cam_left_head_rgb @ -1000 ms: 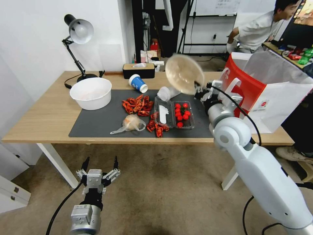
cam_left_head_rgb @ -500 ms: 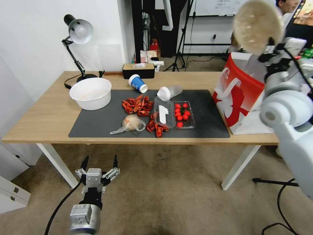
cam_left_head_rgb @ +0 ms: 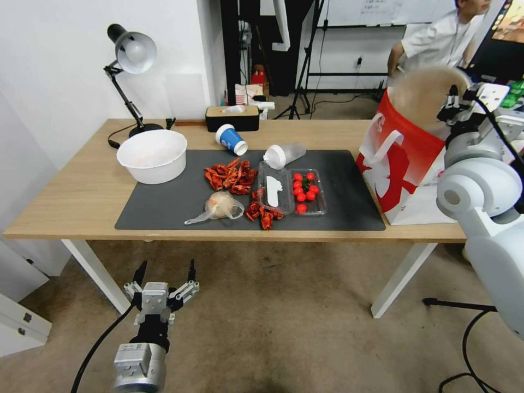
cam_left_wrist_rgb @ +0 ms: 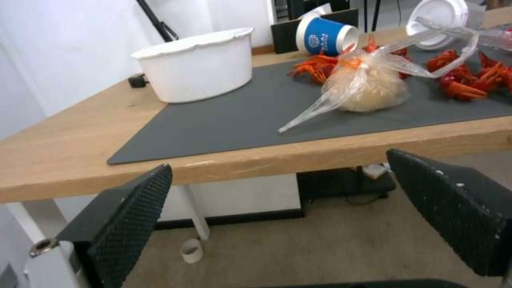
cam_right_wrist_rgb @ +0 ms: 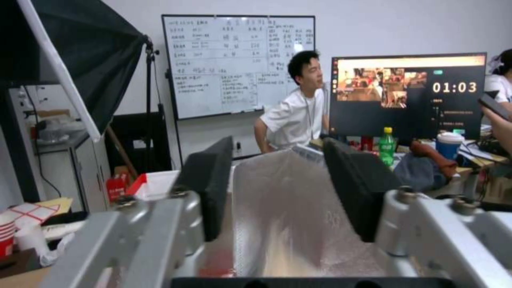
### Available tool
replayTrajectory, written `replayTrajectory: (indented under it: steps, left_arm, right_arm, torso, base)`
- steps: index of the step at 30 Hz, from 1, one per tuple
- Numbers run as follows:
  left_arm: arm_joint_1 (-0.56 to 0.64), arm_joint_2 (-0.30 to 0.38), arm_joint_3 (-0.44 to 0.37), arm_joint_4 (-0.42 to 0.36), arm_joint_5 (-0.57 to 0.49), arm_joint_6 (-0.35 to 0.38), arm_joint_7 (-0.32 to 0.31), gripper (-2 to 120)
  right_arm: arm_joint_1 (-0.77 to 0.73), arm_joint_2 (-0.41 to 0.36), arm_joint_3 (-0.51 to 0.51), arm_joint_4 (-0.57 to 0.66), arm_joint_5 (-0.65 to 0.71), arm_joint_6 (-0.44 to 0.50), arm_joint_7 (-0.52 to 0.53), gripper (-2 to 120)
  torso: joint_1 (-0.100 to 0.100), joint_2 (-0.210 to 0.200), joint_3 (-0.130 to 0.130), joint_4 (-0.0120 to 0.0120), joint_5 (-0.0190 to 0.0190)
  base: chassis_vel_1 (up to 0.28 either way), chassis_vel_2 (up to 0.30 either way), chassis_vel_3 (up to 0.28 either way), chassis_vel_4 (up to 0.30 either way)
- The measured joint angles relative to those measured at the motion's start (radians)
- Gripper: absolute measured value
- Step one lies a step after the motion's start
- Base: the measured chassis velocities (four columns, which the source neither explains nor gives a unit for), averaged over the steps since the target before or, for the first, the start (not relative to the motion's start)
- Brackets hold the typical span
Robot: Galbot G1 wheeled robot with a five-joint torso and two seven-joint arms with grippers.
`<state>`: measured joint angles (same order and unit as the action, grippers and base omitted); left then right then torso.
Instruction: Pick up the trash from the table and place it into the takeout bag.
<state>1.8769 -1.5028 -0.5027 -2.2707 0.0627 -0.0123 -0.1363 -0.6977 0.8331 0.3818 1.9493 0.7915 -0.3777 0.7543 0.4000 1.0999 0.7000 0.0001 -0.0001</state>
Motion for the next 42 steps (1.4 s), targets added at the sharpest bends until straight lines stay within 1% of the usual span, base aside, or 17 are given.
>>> replayTrajectory:
  steps: [1, 2, 6, 8, 9, 14, 18, 21, 22, 24, 26, 28, 33, 35, 36, 38, 42]
  left_arm:
    - [-0.001, 0.000, 0.001, 0.000, 0.000, 0.000, 0.000, 100]
    - [-0.001, 0.000, 0.001, 0.000, 0.000, 0.000, 0.000, 100]
    - [-0.003, -0.002, 0.006, 0.000, 0.001, 0.000, 0.000, 100]
    - [-0.003, -0.002, 0.005, -0.001, 0.001, 0.000, 0.000, 100]
    - [-0.003, -0.002, 0.005, -0.001, 0.001, 0.000, 0.000, 100]
    - [0.000, -0.002, 0.001, -0.007, 0.001, -0.001, 0.000, 100]
    - [0.001, -0.002, 0.000, -0.007, 0.001, -0.001, 0.000, 100]
    - [-0.001, -0.002, -0.001, -0.007, 0.001, -0.003, 0.000, 100]
    - [-0.001, -0.002, -0.001, -0.007, 0.001, -0.003, 0.000, 100]
    - [-0.002, -0.002, -0.003, -0.007, 0.000, -0.004, 0.000, 100]
    - [-0.002, -0.002, -0.005, -0.007, 0.000, -0.005, 0.000, 100]
    - [-0.002, -0.002, -0.008, -0.007, -0.003, -0.008, 0.000, 100]
    - [-0.003, -0.001, -0.009, -0.007, -0.005, -0.011, 0.000, 100]
    - [-0.004, 0.001, -0.009, -0.007, -0.007, -0.012, 0.000, 100]
    - [-0.004, 0.001, -0.009, -0.007, -0.007, -0.012, 0.000, 100]
    - [-0.006, 0.004, -0.010, -0.007, -0.010, -0.013, 0.001, 100]
    - [-0.006, 0.004, -0.010, -0.005, -0.013, -0.014, 0.001, 100]
  right_arm:
    - [-0.003, 0.000, 0.000, 0.002, 0.006, 0.000, 0.002, 57]
    - [-0.003, 0.000, 0.000, 0.002, 0.006, 0.000, 0.002, 57]
    - [-0.019, -0.003, 0.004, 0.025, 0.016, 0.003, -0.009, 72]
    - [-0.029, -0.005, 0.008, 0.045, 0.023, 0.022, -0.048, 82]
    - [-0.029, -0.005, 0.008, 0.045, 0.023, 0.022, -0.048, 82]
    - [-0.060, -0.011, 0.014, 0.136, 0.087, 0.098, -0.163, 99]
    - [-0.101, -0.015, 0.015, 0.182, 0.111, 0.129, -0.251, 100]
    - [-0.228, -0.018, 0.032, 0.219, 0.095, 0.216, -0.451, 100]
    - [-0.228, -0.018, 0.032, 0.219, 0.095, 0.216, -0.451, 100]
    - [-0.326, -0.010, 0.041, 0.243, 0.055, 0.265, -0.536, 100]
    - [-0.370, -0.001, 0.042, 0.250, 0.029, 0.280, -0.559, 100]
    - [-0.485, 0.035, 0.056, 0.261, -0.056, 0.361, -0.604, 100]
    - [-0.637, 0.109, 0.074, 0.249, -0.151, 0.457, -0.675, 100]
    - [-0.743, 0.170, 0.080, 0.211, -0.228, 0.563, -0.711, 100]
    - [-0.743, 0.170, 0.080, 0.211, -0.228, 0.563, -0.711, 100]
    - [-0.838, 0.219, 0.090, 0.172, -0.275, 0.653, -0.737, 100]
    - [-0.879, 0.239, 0.092, 0.152, -0.295, 0.684, -0.741, 100]
  torso:
    - [0.000, 0.000, 0.000, -0.0001, 0.0001]
    - [0.000, 0.000, 0.000, -0.0001, 0.0001]
    - [0.000, 0.000, 0.000, -0.0001, 0.0000]
    - [0.000, 0.000, 0.000, -0.0002, 0.0000]
    - [0.000, 0.000, 0.000, -0.0002, 0.0000]
    - [0.000, 0.000, 0.000, 0.0000, -0.0003]
    - [0.000, 0.000, 0.000, 0.0000, -0.0002]
    - [0.000, 0.000, 0.000, -0.0001, 0.0001]
    - [0.000, 0.000, 0.000, -0.0001, 0.0001]
    - [0.000, 0.000, 0.000, -0.0002, -0.0002]
    - [0.000, 0.000, 0.000, -0.0004, 0.0001]
    - [0.000, 0.000, 0.000, 0.0000, -0.0001]
    - [0.000, 0.000, 0.000, -0.0002, -0.0001]
    - [0.000, 0.000, 0.000, 0.0000, -0.0001]
    - [0.000, 0.000, 0.000, 0.0000, -0.0001]
    - [0.000, 0.000, 0.000, -0.0006, 0.0001]
    - [0.000, 0.000, 0.000, -0.0003, -0.0001]
  base:
    - [0.000, 0.000, 0.000, 0.000]
    - [0.000, 0.000, 0.000, 0.000]
    - [0.000, 0.000, 0.000, 0.000]
    - [0.000, 0.000, 0.000, 0.000]
    - [0.000, 0.000, 0.000, 0.000]
    - [0.000, 0.000, 0.000, 0.000]
    - [0.000, 0.000, 0.000, 0.000]
    - [0.000, 0.000, 0.000, 0.000]
    - [0.000, 0.000, 0.000, 0.000]
    - [0.000, 0.000, 0.000, 0.000]
    - [0.000, 0.000, 0.000, 0.000]
    - [0.000, 0.000, 0.000, 0.000]
    - [0.000, 0.000, 0.000, 0.000]
    - [0.000, 0.000, 0.000, 0.000]
    - [0.000, 0.000, 0.000, 0.000]
    - [0.000, 0.000, 0.000, 0.000]
    - [0.000, 0.000, 0.000, 0.000]
